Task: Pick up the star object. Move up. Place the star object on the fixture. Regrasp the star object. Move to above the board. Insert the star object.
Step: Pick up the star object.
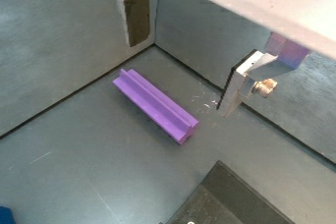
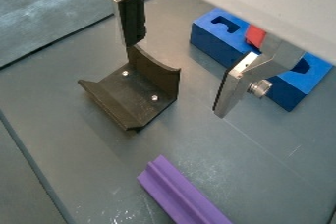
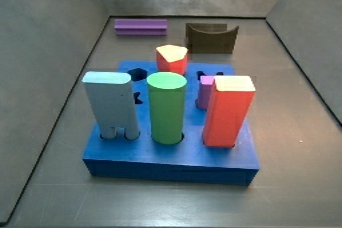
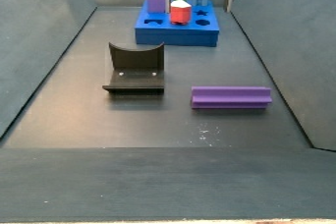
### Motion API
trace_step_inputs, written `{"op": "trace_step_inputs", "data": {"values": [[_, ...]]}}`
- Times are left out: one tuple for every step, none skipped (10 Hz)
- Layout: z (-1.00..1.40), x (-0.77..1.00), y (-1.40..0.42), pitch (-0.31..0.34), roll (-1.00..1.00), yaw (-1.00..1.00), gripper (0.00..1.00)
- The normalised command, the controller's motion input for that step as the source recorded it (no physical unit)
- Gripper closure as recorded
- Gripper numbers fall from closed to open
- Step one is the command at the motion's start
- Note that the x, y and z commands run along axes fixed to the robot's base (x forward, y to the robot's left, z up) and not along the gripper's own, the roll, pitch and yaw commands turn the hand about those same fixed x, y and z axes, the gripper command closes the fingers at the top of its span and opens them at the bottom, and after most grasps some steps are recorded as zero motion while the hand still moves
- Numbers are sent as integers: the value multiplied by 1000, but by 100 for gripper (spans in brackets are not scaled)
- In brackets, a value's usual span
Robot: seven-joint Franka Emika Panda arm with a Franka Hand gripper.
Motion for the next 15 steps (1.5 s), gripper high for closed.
{"op": "trace_step_inputs", "data": {"values": [[-200, -509, 120, -47, 0, -729, 0], [-346, -409, 83, 0, 0, -814, 0], [-463, -357, 77, 0, 0, -843, 0], [-469, -274, 37, 0, 0, -886, 0], [-360, 0, 69, 0, -77, -811, 0], [-394, 74, 134, -23, -207, -651, 0], [-403, 71, 303, -61, -317, -423, 0], [-389, 51, 386, -81, -349, -329, 0], [-400, 0, 220, -76, -327, -486, 0], [-431, 0, 31, -61, -300, -666, 0], [-383, 0, 0, -94, -323, -711, 0], [-309, 0, 0, -163, -340, -734, 0], [-297, 0, 0, -171, -366, -709, 0], [-300, 0, 0, -171, -364, -709, 0], [-311, 0, 0, -176, -341, -737, 0]]}}
